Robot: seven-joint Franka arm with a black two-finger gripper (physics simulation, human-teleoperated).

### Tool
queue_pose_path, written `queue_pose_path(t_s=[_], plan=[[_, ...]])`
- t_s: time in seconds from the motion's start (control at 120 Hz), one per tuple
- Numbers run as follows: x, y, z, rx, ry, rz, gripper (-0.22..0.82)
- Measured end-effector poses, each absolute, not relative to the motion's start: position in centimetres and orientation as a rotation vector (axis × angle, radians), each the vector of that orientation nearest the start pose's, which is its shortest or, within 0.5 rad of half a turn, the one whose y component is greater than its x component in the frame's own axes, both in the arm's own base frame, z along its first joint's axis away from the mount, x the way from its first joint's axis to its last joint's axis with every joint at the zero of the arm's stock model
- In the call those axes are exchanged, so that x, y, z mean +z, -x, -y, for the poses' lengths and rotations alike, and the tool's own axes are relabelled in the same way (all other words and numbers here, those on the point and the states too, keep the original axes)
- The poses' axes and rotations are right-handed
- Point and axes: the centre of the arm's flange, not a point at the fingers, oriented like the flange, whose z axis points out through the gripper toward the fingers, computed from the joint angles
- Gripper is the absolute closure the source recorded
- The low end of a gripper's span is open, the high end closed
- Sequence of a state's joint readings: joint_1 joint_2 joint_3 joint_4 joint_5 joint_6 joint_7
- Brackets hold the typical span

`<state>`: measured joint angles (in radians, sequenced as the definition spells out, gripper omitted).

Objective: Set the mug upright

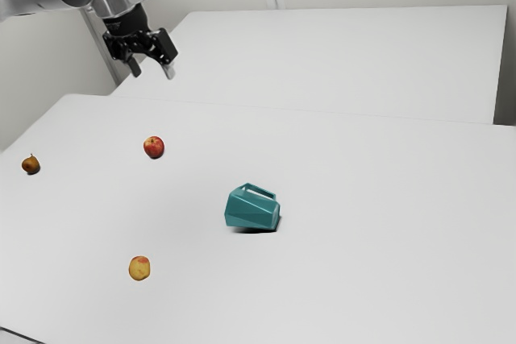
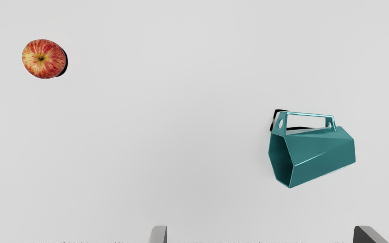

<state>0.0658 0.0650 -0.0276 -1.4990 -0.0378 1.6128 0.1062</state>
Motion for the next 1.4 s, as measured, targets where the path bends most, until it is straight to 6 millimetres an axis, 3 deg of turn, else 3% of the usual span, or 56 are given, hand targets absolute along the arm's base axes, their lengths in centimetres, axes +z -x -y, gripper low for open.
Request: queue_pose_path(t_s=[0.233,0.308,0.533,0.658,0.783,1.008,1.233,1.3,1.4], plan=[[62.5,-57.8,-2.2,-0.069,3.175,-0.095,0.0],[61.6,-57.7,-2.1,-0.036,3.177,-0.095,0.0],[59.1,-54.2,-1.1,0.067,3.263,-0.08,0.0],[56.0,-53.1,-0.2,0.15,3.387,-0.039,0.0],[54.0,-53.2,0.1,0.164,3.501,-0.006,0.0],[46.3,-53.5,-3.1,0.199,3.68,0.141,0.0],[39.8,-53.3,-6.0,0.052,3.82,0.275,0.0],[38.5,-53.8,-5.2,0.019,3.839,0.232,0.0],[37.5,-54.5,-1.9,-0.004,3.858,0.069,0.0]])
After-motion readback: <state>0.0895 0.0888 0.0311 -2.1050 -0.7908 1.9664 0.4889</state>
